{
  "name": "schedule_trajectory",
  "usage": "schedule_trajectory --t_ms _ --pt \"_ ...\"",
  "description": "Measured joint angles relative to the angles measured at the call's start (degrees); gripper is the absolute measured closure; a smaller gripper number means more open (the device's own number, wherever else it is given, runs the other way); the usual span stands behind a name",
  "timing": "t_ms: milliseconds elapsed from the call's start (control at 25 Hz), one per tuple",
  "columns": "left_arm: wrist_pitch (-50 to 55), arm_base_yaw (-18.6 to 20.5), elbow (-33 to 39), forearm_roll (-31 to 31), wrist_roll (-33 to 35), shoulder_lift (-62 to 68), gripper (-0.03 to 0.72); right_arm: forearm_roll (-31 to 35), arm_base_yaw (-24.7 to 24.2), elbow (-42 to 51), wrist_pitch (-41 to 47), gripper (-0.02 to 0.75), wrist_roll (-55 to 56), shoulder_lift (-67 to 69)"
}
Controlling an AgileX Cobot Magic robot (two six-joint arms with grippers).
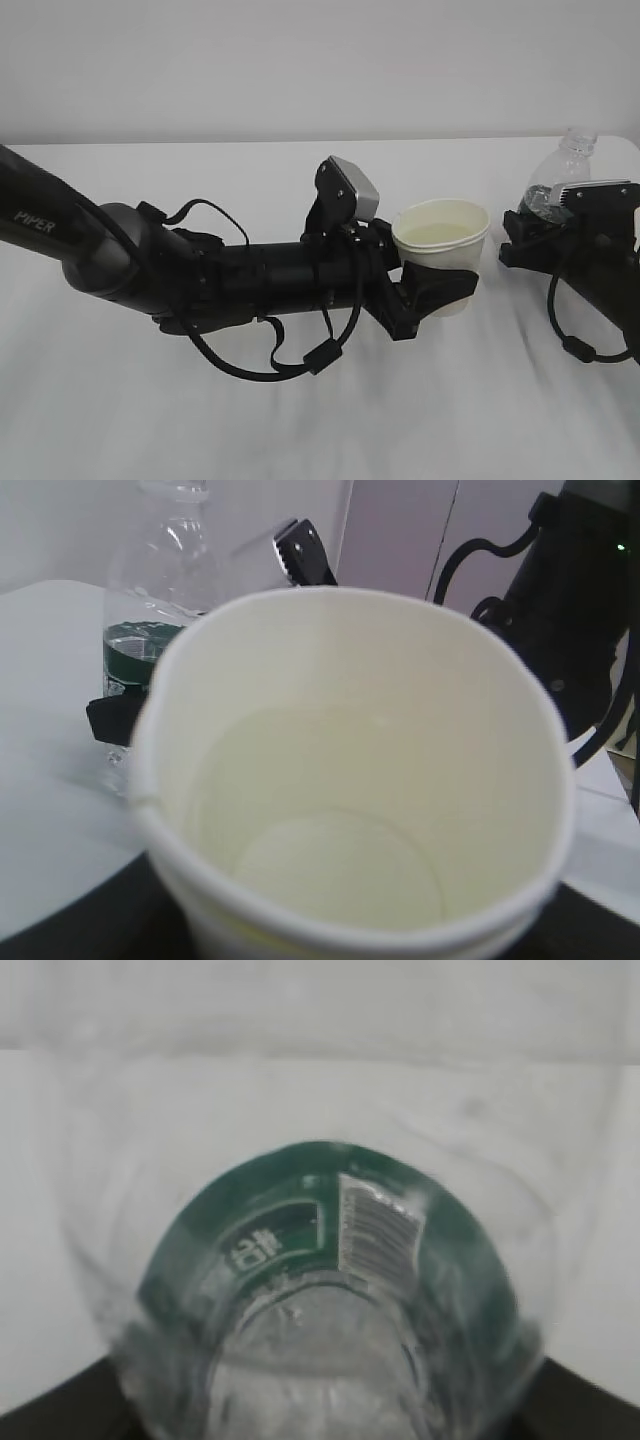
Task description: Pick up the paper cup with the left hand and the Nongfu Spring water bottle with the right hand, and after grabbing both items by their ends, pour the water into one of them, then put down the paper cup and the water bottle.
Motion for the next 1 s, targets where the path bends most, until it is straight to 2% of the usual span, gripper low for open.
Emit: schedule_trajectory --t_ms 480,1000 --pt "0.0 0.0 0.0 0.0 0.07 0.0 0.242 0.0 0.0 -0.08 -0.52 0.149 0.58 0.0" --pt "0.0 0.0 0.0 0.0 0.07 0.0 0.243 -2.94 0.0 -0.08 -0.75 0.14 4.03 0.0"
